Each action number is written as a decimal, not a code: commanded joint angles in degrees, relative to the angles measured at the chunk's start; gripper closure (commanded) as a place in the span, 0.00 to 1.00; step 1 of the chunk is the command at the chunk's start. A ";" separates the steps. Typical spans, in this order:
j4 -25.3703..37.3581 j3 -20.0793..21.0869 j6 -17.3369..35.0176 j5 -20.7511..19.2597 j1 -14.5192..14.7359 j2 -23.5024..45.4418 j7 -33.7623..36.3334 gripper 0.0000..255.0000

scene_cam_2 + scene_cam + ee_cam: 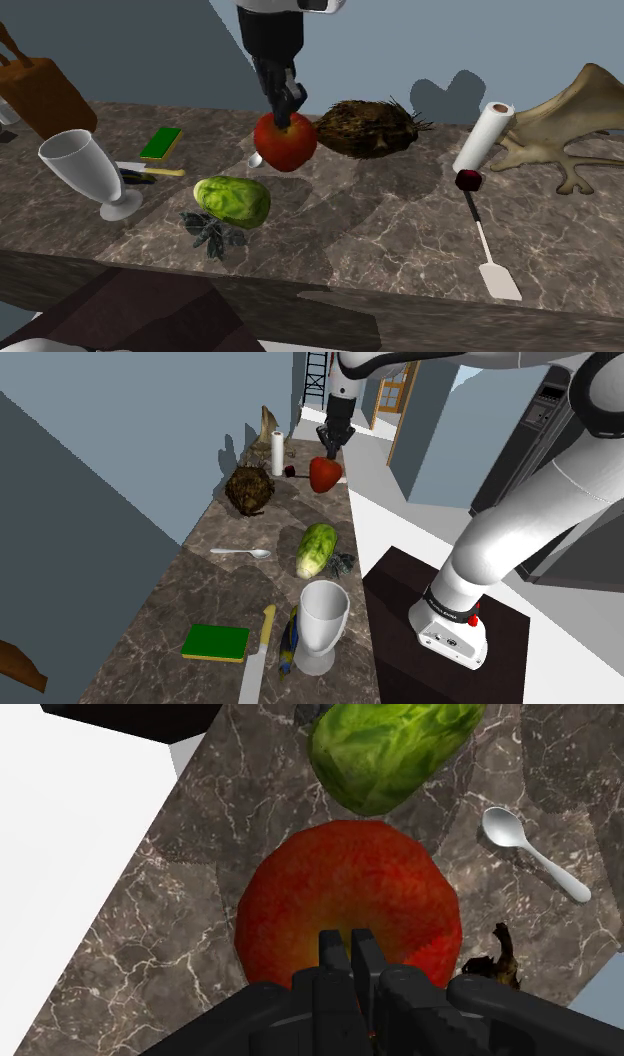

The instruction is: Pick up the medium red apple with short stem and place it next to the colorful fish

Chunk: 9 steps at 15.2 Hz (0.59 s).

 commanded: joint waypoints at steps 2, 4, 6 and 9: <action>-1.62 2.86 -0.03 0.84 1.67 -1.83 4.26 1.00; -2.12 4.77 0.02 1.45 2.76 -2.41 7.00 1.00; -2.37 6.70 0.07 2.08 3.86 -2.76 9.76 1.00; -2.26 9.66 0.16 2.99 5.47 -2.81 13.93 1.00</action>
